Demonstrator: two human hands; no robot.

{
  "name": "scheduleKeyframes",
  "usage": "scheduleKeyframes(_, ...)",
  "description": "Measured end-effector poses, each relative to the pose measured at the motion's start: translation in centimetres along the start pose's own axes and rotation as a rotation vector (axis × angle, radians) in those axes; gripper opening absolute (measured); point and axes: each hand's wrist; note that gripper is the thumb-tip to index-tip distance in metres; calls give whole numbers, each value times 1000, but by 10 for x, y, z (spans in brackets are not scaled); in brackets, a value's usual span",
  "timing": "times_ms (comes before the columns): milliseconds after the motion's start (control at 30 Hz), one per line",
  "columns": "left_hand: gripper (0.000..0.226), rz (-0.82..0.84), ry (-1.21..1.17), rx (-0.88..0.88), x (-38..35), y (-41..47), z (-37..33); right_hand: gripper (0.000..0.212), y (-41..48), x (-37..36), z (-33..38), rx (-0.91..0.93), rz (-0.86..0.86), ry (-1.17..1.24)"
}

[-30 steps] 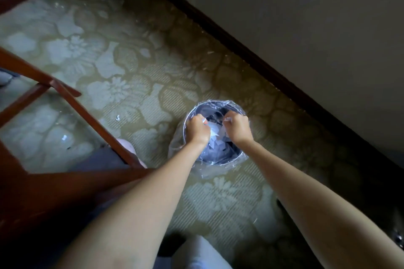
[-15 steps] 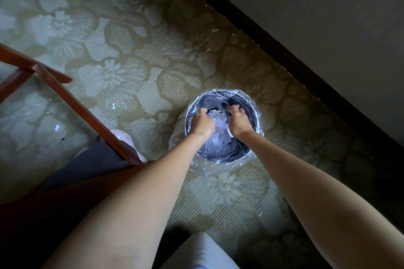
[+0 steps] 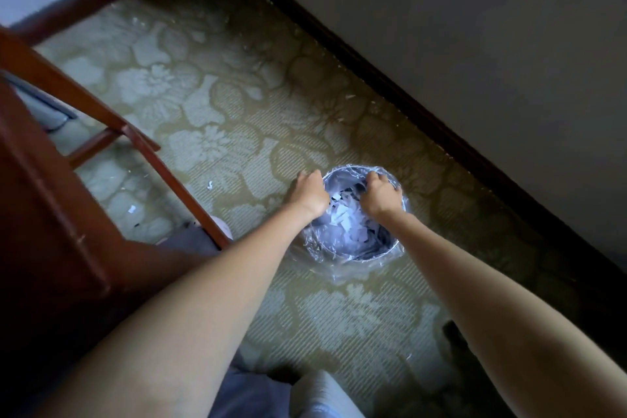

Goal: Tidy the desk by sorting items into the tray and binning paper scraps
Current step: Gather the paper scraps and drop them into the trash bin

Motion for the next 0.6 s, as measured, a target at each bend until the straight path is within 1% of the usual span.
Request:
scheduleKeyframes(167,31,-224,146,-26,72,-58,5,32,-49,43,66,280,-193,-171)
scheduleKeyframes(267,34,-381,173,-13,118,-106,9,28,-85,69,108,434,-323,-183)
scheduleKeyframes(433,36,-644,117,32,172,-187,38,32,-159,96,181,657,-487,-106)
scheduleKeyframes(533,34,-762,47,71,188,-230,74,29,-203,90,224,798,-551,-122)
scheduleKeyframes(600,34,-827,7,111,193,-254,106,29,-230,77,249,890,-559,-133)
Point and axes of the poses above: each hand's wrist, its own y-axis towards the middle knuckle, its own x-axis out of the back of the hand, z = x × y, and after that the axes turned 15 degrees about y, right-handed
